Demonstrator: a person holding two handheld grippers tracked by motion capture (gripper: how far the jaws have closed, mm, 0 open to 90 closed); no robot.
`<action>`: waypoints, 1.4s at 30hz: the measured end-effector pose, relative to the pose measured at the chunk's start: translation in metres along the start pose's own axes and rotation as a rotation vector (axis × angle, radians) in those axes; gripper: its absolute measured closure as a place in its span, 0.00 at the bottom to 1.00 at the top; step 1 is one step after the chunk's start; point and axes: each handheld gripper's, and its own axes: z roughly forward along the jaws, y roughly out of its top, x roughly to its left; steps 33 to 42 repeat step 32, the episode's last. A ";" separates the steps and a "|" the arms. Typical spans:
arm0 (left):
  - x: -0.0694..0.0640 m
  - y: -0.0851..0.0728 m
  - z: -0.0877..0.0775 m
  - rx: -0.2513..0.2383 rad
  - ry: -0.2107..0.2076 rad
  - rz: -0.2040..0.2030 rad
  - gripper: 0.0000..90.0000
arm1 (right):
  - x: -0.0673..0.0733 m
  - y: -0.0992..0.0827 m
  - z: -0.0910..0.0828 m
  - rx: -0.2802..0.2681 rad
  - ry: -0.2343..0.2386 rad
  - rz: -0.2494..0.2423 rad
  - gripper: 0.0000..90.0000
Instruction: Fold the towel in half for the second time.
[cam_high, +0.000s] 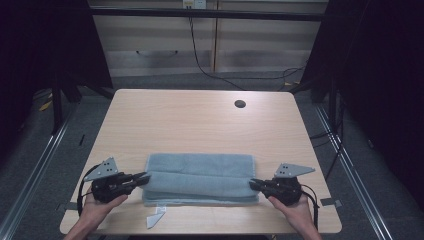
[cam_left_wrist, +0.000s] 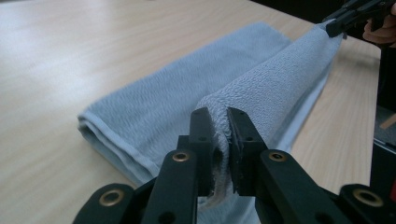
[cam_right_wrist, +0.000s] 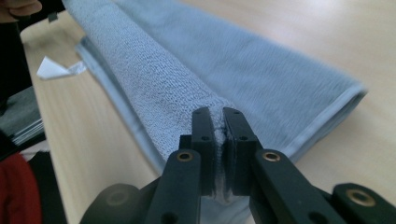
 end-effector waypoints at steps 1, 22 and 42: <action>-0.001 -0.003 0.000 0.011 -0.003 -0.004 0.89 | 0.002 -0.006 0.001 0.014 0.006 0.006 0.92; 0.023 -0.017 -0.023 -0.029 0.196 -0.169 0.46 | -0.009 -0.014 -0.040 -0.181 -0.192 0.105 0.55; 0.041 -0.029 -0.017 0.010 0.226 -0.213 0.35 | -0.032 -0.030 -0.042 -0.154 -0.285 0.184 0.50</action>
